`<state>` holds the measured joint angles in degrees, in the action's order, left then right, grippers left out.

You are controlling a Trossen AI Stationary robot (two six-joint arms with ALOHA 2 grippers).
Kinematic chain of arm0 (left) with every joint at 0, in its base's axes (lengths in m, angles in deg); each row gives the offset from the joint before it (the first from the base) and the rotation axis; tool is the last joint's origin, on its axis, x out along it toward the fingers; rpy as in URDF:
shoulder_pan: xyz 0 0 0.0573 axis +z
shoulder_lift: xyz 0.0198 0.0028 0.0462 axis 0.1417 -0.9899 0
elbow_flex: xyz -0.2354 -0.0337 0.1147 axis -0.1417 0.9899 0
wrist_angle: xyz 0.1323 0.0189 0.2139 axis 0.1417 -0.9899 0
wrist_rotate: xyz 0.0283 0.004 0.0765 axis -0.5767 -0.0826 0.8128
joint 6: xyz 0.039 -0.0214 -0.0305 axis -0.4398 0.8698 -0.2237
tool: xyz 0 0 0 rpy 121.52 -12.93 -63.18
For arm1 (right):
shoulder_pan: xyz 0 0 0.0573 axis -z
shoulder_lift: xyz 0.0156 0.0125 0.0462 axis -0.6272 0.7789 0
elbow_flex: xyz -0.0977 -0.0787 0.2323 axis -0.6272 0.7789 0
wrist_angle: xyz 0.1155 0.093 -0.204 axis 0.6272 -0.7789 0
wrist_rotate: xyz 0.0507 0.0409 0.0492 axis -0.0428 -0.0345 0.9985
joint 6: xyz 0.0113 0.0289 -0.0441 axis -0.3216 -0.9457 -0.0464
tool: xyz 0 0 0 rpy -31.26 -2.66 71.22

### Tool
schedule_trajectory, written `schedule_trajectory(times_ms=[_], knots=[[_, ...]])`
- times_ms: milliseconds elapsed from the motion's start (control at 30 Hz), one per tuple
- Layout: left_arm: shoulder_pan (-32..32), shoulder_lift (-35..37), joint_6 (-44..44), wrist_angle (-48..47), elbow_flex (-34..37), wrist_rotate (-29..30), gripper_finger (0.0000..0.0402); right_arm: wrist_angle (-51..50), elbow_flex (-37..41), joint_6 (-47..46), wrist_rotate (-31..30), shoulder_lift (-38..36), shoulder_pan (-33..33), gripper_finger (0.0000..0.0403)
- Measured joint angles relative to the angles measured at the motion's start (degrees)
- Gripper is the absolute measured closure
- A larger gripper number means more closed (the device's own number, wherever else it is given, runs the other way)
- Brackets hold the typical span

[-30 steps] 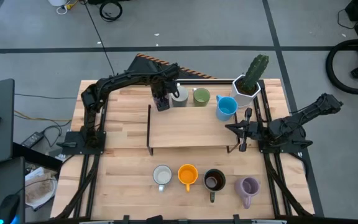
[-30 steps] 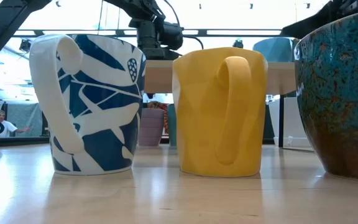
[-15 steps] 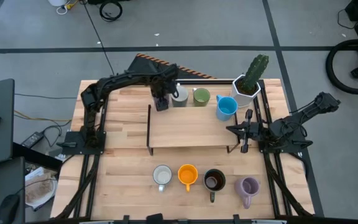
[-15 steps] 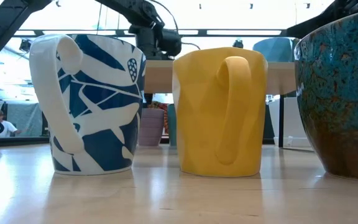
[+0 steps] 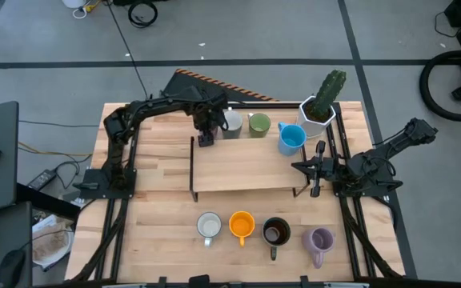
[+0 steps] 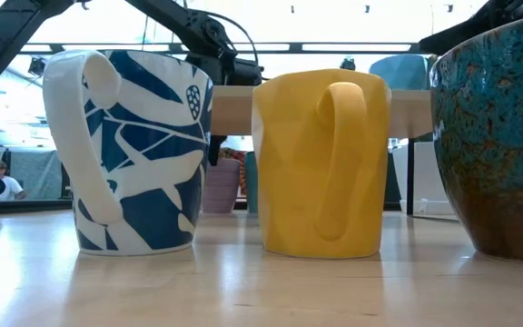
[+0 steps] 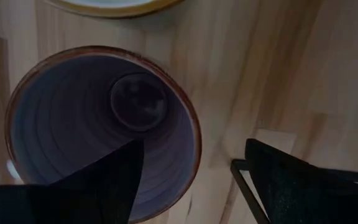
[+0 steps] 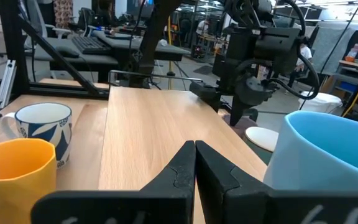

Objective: Place coffee mugs
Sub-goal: Put the purple mug on the shelf

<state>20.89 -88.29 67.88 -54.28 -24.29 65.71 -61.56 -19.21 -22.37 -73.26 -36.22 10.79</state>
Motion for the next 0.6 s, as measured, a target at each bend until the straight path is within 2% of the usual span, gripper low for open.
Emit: schedule_trajectory(times_ms=[200, 600], knots=[[0.0, 0.0, 0.0, 0.0, 0.0, 0.0, 0.0150, 0.0, 0.0, 0.2, 0.0, 0.0, 0.0, 0.0385], [0.0, 0.0, 0.4, 0.0, 0.1, 0.3, 0.0310, 0.5, 0.0, 0.3, 0.0, 0.0, 0.0, 0.0385]])
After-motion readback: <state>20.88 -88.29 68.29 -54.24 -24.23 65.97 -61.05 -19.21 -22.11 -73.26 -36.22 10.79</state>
